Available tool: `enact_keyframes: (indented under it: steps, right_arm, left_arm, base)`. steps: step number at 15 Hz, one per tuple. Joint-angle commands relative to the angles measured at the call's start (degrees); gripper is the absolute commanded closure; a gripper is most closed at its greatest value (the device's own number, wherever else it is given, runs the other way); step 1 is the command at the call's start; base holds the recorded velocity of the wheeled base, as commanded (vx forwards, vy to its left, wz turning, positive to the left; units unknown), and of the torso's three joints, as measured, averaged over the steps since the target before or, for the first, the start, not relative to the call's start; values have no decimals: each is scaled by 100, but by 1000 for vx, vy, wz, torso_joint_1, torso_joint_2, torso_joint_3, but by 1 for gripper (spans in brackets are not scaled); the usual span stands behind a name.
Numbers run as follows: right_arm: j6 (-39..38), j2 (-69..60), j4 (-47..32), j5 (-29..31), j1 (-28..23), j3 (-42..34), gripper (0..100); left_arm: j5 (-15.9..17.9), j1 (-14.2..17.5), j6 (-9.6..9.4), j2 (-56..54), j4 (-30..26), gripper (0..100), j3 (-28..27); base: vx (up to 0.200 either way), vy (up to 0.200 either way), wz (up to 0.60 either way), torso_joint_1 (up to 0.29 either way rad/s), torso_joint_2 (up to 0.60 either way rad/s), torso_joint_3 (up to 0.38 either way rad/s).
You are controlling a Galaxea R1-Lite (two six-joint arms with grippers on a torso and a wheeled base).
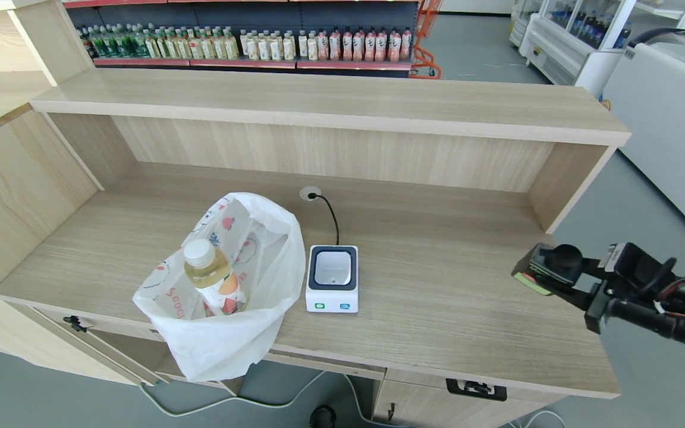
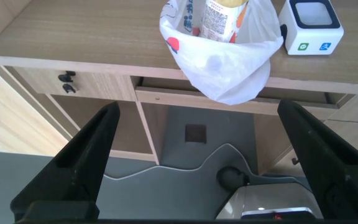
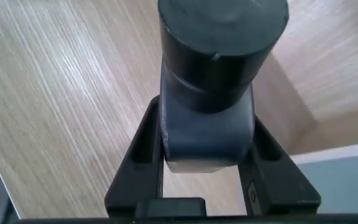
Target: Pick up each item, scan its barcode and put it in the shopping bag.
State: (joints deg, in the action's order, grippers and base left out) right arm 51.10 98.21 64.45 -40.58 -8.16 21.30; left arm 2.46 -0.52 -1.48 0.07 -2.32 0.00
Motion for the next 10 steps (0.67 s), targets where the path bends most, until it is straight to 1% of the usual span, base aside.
enact_keyframes:
  steps: [1,2,3,4,5,6,7,8,9,10]
  right_arm:
    - [1833,-1911,-1400,-99,-740,-231,100]
    - [2193,-2236,-1646,-547,-714,-231,100]
    - [2352,-2429,-1743,-1004,-512,-240,100]
    - [2650,-2596,-1892,-1250,-55,-240,100]
    - [3134,-2772,-2024,-1250,323,-240,100]
    - [3591,-2904,-2042,-1268,429,-205,100]
    - [4109,-2983,-1998,-1417,473,-179,100]
    - [4593,-3080,-1980,-1646,675,-108,100]
    - [5076,-3203,-1928,-1707,1044,-29,100]
    - [5551,-3308,-1664,-1707,1422,32,100]
  left_arm:
    - [0,0,-2,1,-6,0,0]
    - [0,0,-2,1,3,0,0]
    - [0,0,-2,1,3,0,0]
    - [0,0,-2,1,-6,0,0]
    - [0,0,-2,1,3,0,0]
    - [0,0,-2,1,3,0,0]
    - [0,0,-2,1,-6,0,0]
    - [0,0,-2,1,3,0,0]
    - [0,0,-2,1,3,0,0]
    - [0,0,-2,1,3,0,0]
  base:
    - [0,0,0,0,0,0]
    - [0,0,0,0,0,0]
    - [0,0,0,0,0,0]
    - [0,0,0,0,0,0]
    - [0,0,0,0,0,0]
    - [0,0,0,0,0,0]
    - [0,0,0,0,0,0]
    - [0,0,0,0,0,0]
    - [0,0,0,0,0,0]
    - [0,0,0,0,0,0]
